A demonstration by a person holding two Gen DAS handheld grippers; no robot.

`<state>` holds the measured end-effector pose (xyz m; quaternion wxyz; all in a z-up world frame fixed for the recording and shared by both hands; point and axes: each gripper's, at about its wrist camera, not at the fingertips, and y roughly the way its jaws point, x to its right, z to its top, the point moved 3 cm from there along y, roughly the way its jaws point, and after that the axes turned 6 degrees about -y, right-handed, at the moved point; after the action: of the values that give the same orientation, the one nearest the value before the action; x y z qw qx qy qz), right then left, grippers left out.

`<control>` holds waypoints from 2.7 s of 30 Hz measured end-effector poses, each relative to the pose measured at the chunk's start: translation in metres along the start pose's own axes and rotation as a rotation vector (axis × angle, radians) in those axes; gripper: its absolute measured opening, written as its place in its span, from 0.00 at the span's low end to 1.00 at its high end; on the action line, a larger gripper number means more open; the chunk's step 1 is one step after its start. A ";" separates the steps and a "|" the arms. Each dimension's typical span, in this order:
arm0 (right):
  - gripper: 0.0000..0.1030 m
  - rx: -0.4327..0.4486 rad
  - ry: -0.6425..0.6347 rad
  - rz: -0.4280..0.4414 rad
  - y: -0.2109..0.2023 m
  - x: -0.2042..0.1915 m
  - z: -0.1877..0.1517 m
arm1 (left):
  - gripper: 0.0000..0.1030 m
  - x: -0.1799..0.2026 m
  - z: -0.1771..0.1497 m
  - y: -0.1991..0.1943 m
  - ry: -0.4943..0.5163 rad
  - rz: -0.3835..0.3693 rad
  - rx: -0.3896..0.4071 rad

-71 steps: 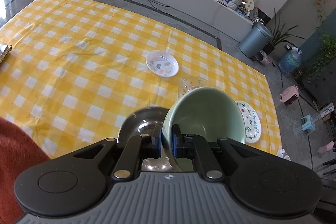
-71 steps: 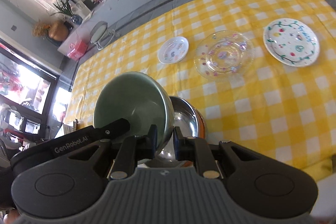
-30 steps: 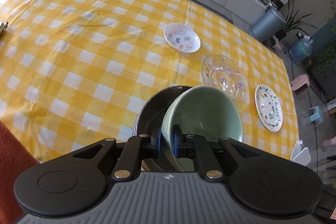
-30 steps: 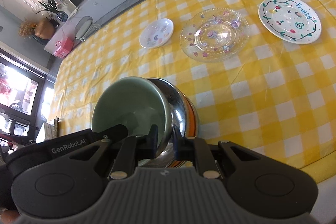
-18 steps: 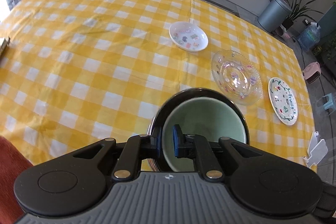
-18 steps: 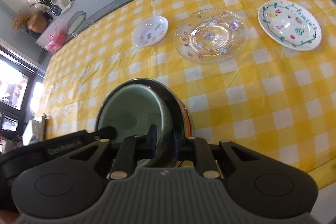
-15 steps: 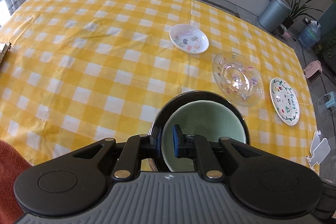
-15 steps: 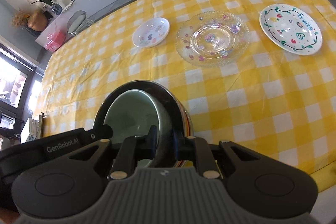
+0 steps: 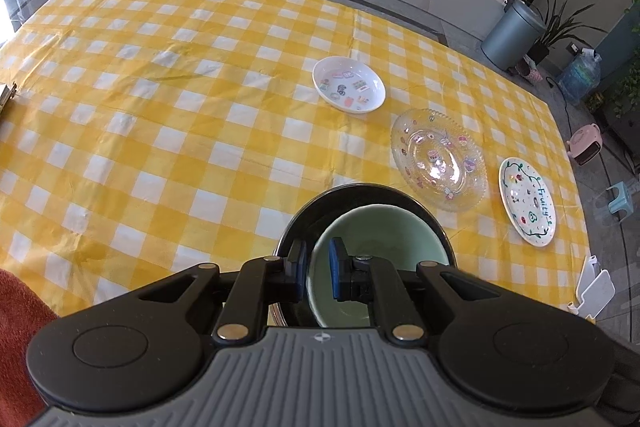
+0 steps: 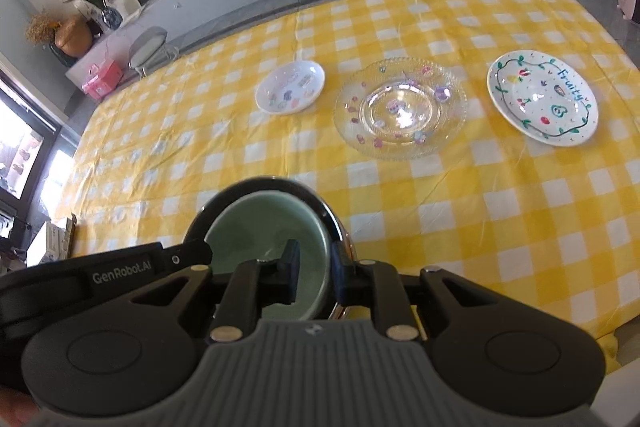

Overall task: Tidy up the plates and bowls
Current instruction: 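Lower the green bowl into the orange bowl and open both grippers, then move both grippers to the white Fruity plate and close on its rim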

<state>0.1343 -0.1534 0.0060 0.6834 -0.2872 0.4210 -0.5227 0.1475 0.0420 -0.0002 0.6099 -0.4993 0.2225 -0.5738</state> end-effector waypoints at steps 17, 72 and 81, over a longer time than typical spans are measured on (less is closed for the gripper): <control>0.44 0.087 -0.005 -0.001 -0.040 0.020 0.009 | 0.34 0.022 -0.008 -0.035 0.075 -0.065 0.117; 0.36 0.232 0.414 -0.097 0.048 0.325 0.051 | 0.42 0.218 -0.016 0.135 0.191 -0.233 0.069; 0.31 0.253 0.443 -0.096 0.054 0.340 0.050 | 0.42 0.226 -0.016 0.161 0.199 -0.184 0.045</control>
<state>0.2377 -0.4652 -0.1085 0.5793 -0.0976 0.4776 -0.6533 0.2659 -0.1973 -0.0770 0.5407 -0.4444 0.2223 -0.6788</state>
